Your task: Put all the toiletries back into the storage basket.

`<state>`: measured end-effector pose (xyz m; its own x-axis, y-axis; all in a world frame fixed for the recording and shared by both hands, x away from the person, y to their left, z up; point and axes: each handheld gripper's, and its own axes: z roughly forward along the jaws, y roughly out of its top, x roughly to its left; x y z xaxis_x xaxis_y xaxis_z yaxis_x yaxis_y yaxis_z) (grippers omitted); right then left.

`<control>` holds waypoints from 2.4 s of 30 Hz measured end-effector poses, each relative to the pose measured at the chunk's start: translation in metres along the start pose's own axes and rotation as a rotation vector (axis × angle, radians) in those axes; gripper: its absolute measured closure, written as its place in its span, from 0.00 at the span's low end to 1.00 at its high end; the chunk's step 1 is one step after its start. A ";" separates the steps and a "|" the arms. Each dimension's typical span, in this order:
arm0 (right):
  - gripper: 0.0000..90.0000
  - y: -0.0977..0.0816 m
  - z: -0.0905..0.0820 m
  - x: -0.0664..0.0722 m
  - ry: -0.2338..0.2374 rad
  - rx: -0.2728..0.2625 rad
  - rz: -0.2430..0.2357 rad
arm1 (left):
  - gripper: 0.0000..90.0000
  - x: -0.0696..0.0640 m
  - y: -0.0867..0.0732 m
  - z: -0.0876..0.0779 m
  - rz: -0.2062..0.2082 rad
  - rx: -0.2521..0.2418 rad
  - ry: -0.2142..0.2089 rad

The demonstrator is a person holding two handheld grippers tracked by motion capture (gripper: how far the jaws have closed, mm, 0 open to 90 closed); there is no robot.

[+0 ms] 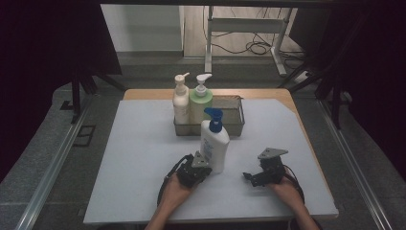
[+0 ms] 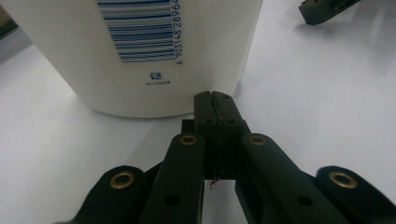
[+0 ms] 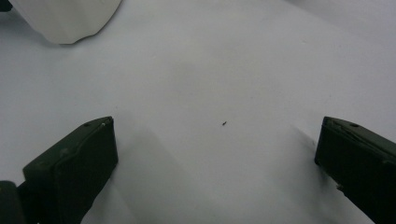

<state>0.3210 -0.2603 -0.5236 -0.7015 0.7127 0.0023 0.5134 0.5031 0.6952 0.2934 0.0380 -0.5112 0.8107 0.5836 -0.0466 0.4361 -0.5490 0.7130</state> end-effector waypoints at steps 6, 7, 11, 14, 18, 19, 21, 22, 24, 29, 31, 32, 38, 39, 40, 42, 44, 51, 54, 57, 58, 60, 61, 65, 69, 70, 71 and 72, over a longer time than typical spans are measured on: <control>0.00 0.000 0.000 0.000 0.000 0.001 -0.001 | 0.94 0.000 -0.002 -0.002 -0.003 0.003 0.003; 0.00 0.000 0.000 0.000 0.000 0.001 0.000 | 0.92 -0.001 -0.003 -0.003 -0.004 0.004 0.004; 0.00 0.000 -0.001 0.001 -0.003 0.001 -0.003 | 0.85 -0.001 -0.006 -0.008 -0.002 0.002 0.019; 0.01 0.002 -0.002 0.001 0.006 0.004 -0.007 | 0.77 0.000 -0.009 -0.012 -0.011 -0.005 0.031; 0.01 0.005 -0.005 0.005 0.009 -0.014 -0.012 | 0.67 0.001 -0.012 -0.016 -0.028 -0.011 0.043; 0.01 0.006 -0.006 0.005 0.008 -0.018 -0.017 | 0.66 0.001 -0.012 -0.017 -0.033 -0.013 0.046; 0.01 0.007 -0.007 0.006 0.012 -0.025 -0.019 | 0.61 0.002 -0.014 -0.018 -0.039 -0.011 0.052; 0.01 0.008 -0.008 0.007 0.015 -0.028 -0.023 | 0.60 0.003 -0.014 -0.018 -0.043 -0.010 0.052; 0.01 0.010 -0.009 0.008 0.018 -0.032 -0.032 | 0.57 0.003 -0.016 -0.019 -0.047 -0.009 0.055; 0.01 0.014 -0.014 0.011 0.045 -0.070 -0.040 | 0.47 0.004 -0.021 -0.020 -0.045 0.007 0.085; 0.01 0.016 -0.016 0.012 0.047 -0.081 -0.038 | 0.43 0.005 -0.024 -0.021 -0.046 0.014 0.096; 0.01 0.017 -0.017 0.012 0.048 -0.084 -0.039 | 0.42 0.005 -0.025 -0.021 -0.048 0.016 0.100; 0.00 0.022 -0.018 0.016 0.058 -0.086 -0.049 | 0.29 0.009 -0.030 -0.023 -0.068 0.019 0.122; 0.00 0.023 -0.019 0.017 0.060 -0.084 -0.051 | 0.27 0.010 -0.031 -0.024 -0.072 0.019 0.128; 0.00 0.024 -0.019 0.018 0.063 -0.081 -0.053 | 0.25 0.010 -0.032 -0.024 -0.078 0.021 0.133; 0.00 0.027 -0.020 0.021 0.067 -0.079 -0.060 | 0.22 0.011 -0.033 -0.024 -0.081 0.025 0.141; 0.00 0.031 -0.021 0.023 0.074 -0.085 -0.057 | 0.19 0.012 -0.035 -0.024 -0.087 0.028 0.151; 0.01 0.042 -0.026 0.027 0.104 -0.116 -0.026 | 0.15 0.014 -0.036 -0.023 -0.094 0.030 0.158; 0.01 0.047 -0.028 0.030 0.115 -0.125 -0.017 | 0.14 0.016 -0.037 -0.023 -0.109 0.033 0.146; 0.01 0.052 -0.030 0.032 0.122 -0.139 -0.017 | 0.14 0.016 -0.038 -0.023 -0.115 0.030 0.146; 0.02 0.054 -0.030 0.033 0.123 -0.144 -0.018 | 0.14 0.016 -0.038 -0.023 -0.114 0.029 0.148; 0.02 0.058 -0.032 0.035 0.125 -0.149 -0.021 | 0.14 0.016 -0.038 -0.023 -0.117 0.028 0.148; 0.02 0.060 -0.032 0.036 0.123 -0.151 -0.030 | 0.14 0.016 -0.038 -0.023 -0.118 0.028 0.148; 0.03 0.065 -0.032 0.041 0.118 -0.143 -0.053 | 0.14 0.016 -0.038 -0.023 -0.116 0.031 0.146; 0.03 0.073 -0.030 0.045 0.136 -0.158 -0.059 | 0.14 0.016 -0.038 -0.023 -0.119 0.026 0.148; 0.03 0.074 -0.030 0.046 0.139 -0.163 -0.057 | 0.14 0.016 -0.038 -0.023 -0.118 0.026 0.148; 0.03 0.076 -0.030 0.047 0.140 -0.165 -0.059 | 0.14 0.016 -0.038 -0.023 -0.118 0.026 0.148; 0.03 0.078 -0.030 0.048 0.141 -0.169 -0.061 | 0.14 0.016 -0.038 -0.023 -0.118 0.026 0.148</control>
<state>0.3126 -0.2018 -0.4478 -0.7969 0.6021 0.0492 0.3862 0.4451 0.8079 0.2809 0.0818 -0.5232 0.6878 0.7254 -0.0245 0.5365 -0.4854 0.6904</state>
